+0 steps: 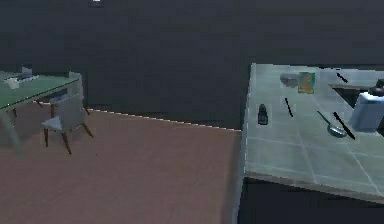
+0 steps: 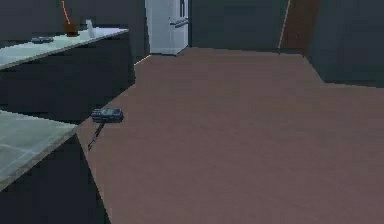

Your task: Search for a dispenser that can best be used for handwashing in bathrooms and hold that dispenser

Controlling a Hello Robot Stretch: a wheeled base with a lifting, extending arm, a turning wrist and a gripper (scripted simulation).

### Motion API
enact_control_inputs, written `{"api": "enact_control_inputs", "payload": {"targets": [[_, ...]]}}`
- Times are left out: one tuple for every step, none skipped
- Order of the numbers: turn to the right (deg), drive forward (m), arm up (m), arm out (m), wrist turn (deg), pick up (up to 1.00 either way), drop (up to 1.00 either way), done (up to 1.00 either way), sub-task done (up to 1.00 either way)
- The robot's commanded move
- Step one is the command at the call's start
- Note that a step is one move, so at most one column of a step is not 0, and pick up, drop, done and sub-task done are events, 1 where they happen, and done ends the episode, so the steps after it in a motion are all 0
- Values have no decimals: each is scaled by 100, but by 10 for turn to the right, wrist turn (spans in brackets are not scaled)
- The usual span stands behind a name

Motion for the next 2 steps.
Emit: {"api": "enact_control_inputs", "payload": {"targets": [[90, 0, 0, 0, 0, 0, 0, 0, 0], [0, 40, 0, 0, 0, 0, 0, 0, 0]]}}
